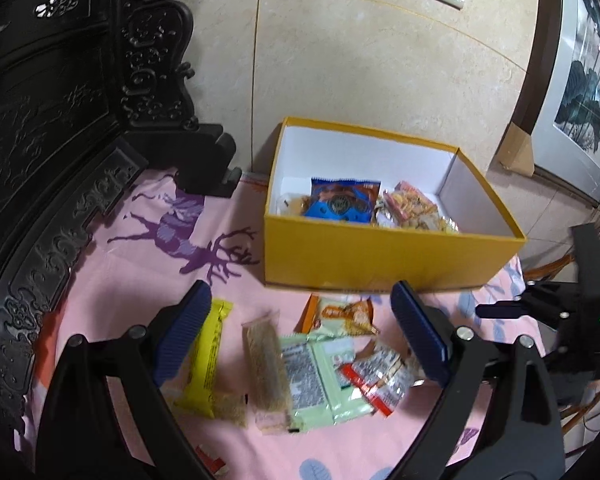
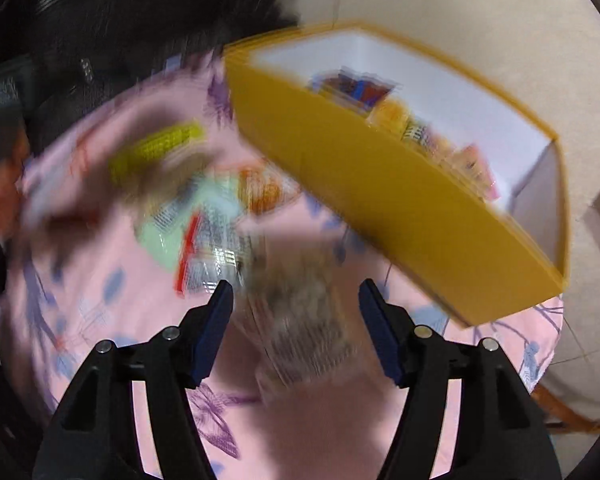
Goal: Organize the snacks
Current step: 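Grasp the clear white-ball bag with the right tool while the left tool grasps the printed packet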
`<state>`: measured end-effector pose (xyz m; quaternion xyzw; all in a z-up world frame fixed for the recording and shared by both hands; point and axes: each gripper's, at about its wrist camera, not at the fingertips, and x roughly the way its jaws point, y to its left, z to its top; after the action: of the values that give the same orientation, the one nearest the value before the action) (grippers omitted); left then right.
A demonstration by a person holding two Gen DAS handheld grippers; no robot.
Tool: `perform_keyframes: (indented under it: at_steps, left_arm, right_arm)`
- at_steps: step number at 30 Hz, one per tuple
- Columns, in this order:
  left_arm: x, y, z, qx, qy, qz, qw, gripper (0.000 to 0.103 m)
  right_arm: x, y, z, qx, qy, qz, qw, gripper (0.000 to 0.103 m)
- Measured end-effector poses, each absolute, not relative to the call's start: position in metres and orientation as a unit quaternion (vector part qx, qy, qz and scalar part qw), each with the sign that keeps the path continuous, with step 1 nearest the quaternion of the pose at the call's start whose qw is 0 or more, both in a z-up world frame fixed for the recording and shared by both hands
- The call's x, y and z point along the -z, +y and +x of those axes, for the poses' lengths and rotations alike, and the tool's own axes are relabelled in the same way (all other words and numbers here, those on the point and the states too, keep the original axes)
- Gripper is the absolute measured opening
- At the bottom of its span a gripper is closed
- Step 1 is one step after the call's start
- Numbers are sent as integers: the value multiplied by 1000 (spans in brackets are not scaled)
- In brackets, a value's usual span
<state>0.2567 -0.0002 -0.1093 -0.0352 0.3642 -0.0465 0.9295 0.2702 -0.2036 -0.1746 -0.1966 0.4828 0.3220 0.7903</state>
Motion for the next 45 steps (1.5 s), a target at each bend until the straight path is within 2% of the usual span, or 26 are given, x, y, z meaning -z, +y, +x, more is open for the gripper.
perform_keyframes:
  at_steps: [7, 15, 23, 26, 32, 36, 37, 38, 39, 42, 45]
  left_arm:
    - [127, 15, 236, 47, 378, -21, 924, 93]
    - [140, 26, 232, 37, 397, -15, 917, 93]
    - [154, -11, 231, 90, 398, 26, 913, 93]
    - [166, -34, 232, 124, 400, 50, 907, 93]
    - [190, -77, 238, 187, 399, 106, 891, 93]
    - [204, -93, 246, 216, 400, 130, 881, 93]
    - [207, -95, 249, 220, 401, 134, 879, 93]
    - [210, -97, 251, 224, 400, 140, 878, 93]
    - [212, -98, 253, 228, 399, 144, 876, 93]
    - [219, -101, 260, 247, 400, 154, 869, 93]
    - [227, -100, 266, 256, 404, 153, 865, 93]
  right_arm:
    - [201, -195, 278, -345, 497, -225, 764, 66]
    - [218, -203, 301, -353, 531, -159, 754, 69]
    - [205, -225, 279, -341, 529, -116, 769, 38]
    - [202, -240, 266, -325, 530, -90, 778, 36]
    - [202, -252, 248, -300, 528, -75, 791, 36]
    - [204, -249, 250, -295, 537, -78, 787, 42]
    - [204, -247, 251, -299, 536, -84, 785, 46]
    - [205, -247, 251, -301, 536, -89, 783, 61]
    - [208, -245, 253, -297, 538, -102, 782, 65]
    - [217, -240, 258, -308, 534, -132, 776, 65]
    - [221, -246, 265, -313, 535, -99, 778, 63]
